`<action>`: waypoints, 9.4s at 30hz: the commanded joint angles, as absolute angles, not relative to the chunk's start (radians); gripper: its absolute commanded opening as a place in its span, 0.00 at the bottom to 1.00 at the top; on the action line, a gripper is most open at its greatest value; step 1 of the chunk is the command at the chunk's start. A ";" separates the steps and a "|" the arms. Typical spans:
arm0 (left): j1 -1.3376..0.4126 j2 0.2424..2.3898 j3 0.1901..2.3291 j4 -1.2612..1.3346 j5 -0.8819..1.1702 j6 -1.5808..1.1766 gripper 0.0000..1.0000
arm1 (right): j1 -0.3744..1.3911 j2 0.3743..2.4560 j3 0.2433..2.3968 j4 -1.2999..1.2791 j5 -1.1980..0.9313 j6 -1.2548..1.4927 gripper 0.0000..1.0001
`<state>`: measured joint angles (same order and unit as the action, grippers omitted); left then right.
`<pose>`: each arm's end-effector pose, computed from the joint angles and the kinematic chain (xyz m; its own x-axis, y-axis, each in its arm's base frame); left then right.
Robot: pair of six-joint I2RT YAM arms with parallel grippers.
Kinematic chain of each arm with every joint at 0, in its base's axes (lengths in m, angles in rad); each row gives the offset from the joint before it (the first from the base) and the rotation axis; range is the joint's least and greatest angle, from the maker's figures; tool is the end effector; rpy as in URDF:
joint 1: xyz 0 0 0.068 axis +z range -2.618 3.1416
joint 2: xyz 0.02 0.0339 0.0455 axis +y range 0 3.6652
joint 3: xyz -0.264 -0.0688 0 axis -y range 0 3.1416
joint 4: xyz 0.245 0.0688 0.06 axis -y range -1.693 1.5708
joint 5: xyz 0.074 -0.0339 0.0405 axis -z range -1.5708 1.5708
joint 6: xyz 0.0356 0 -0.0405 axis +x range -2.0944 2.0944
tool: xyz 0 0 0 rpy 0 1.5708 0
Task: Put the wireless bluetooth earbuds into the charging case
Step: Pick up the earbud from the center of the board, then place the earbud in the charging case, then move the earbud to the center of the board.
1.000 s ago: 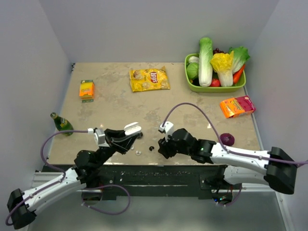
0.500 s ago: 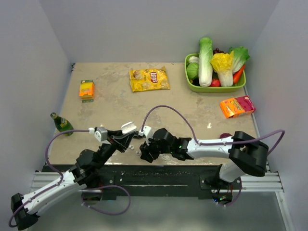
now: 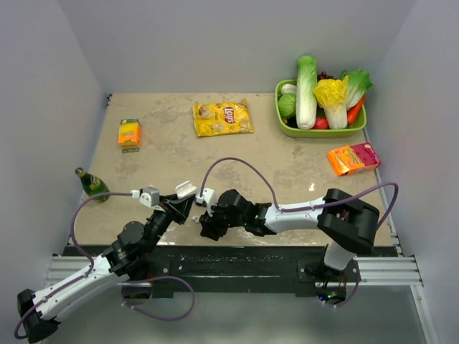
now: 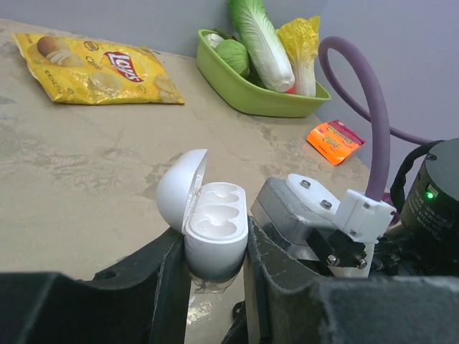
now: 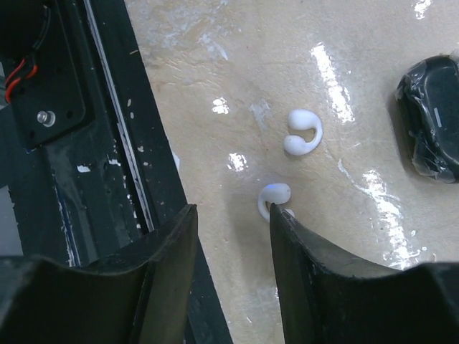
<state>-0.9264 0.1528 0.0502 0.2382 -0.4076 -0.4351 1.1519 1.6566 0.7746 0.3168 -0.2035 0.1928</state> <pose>0.0801 -0.0832 0.2027 -0.1363 -0.4628 -0.8759 0.4859 0.7393 -0.4662 0.1303 0.3104 0.1672 -0.3985 -0.4338 -0.8081 -0.9045 0.3317 0.2680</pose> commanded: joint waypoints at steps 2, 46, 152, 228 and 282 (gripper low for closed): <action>-0.923 0.147 0.026 0.227 -0.456 -0.454 0.00 | 1.157 1.684 0.830 0.350 -0.203 0.175 0.47; -0.923 0.167 0.023 0.221 -0.476 -0.460 0.00 | 1.157 1.749 0.804 0.347 -0.014 0.212 0.16; -0.911 0.897 0.222 1.043 0.607 -0.356 0.00 | 1.158 0.816 0.920 -0.364 -0.146 0.086 0.00; -0.913 0.304 0.089 0.603 0.169 -0.365 0.00 | 1.117 1.557 0.750 0.426 -0.064 0.387 0.45; -0.914 0.299 0.084 0.618 0.202 -0.373 0.00 | 0.942 1.826 0.752 0.700 -0.259 0.497 0.28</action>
<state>-0.9165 0.2893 0.0669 0.5751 0.1867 -0.3592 0.9257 1.9022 0.7712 0.6743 -0.2584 0.5190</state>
